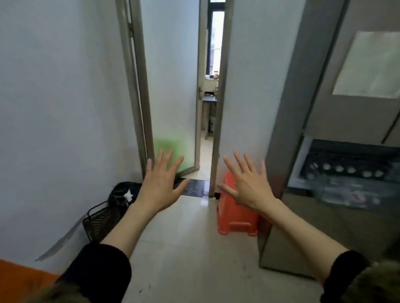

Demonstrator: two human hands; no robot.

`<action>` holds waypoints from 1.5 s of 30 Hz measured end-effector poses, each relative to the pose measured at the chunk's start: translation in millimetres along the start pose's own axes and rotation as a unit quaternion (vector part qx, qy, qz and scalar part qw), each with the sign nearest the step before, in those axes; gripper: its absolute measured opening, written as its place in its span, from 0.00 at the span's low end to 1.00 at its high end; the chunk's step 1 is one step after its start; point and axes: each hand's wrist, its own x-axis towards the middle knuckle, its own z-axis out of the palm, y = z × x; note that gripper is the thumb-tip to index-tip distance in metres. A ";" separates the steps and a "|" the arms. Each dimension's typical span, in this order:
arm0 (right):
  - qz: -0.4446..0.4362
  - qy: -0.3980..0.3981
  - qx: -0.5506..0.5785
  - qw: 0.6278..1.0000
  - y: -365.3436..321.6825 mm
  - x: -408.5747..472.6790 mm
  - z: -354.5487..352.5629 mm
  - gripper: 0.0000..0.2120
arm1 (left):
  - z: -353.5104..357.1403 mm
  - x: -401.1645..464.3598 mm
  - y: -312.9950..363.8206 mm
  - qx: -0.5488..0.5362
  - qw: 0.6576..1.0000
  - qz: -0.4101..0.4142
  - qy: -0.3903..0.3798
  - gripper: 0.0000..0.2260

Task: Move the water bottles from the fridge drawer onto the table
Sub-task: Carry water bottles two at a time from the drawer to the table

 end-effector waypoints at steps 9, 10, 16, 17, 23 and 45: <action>0.189 -0.008 -0.031 0.982 197.7 -67.3 -0.7 0.35 | 94.6 100.0 187.4 -0.056 0.984 0.160 -0.049 0.35; 0.202 -0.009 -0.034 0.979 217.7 -68.7 1.8 0.35 | 107.5 112.1 204.7 -0.063 0.982 0.169 -0.056 0.32; 0.256 -0.030 -0.053 0.965 331.4 -55.6 17.7 0.35 | 183.5 182.4 293.2 -0.106 0.967 0.211 -0.093 0.29; 0.264 -0.038 -0.050 0.962 348.7 -52.5 20.2 0.35 | 194.3 193.6 305.3 -0.109 0.964 0.217 -0.107 0.28; 0.303 -0.067 -0.016 0.950 437.9 -52.9 43.2 0.32 | 256.2 253.8 368.2 -0.141 0.936 0.258 -0.192 0.26; 0.231 -0.173 0.152 0.945 746.4 22.3 147.9 0.23 | 436.8 416.4 547.0 -0.316 0.817 0.067 -0.477 0.17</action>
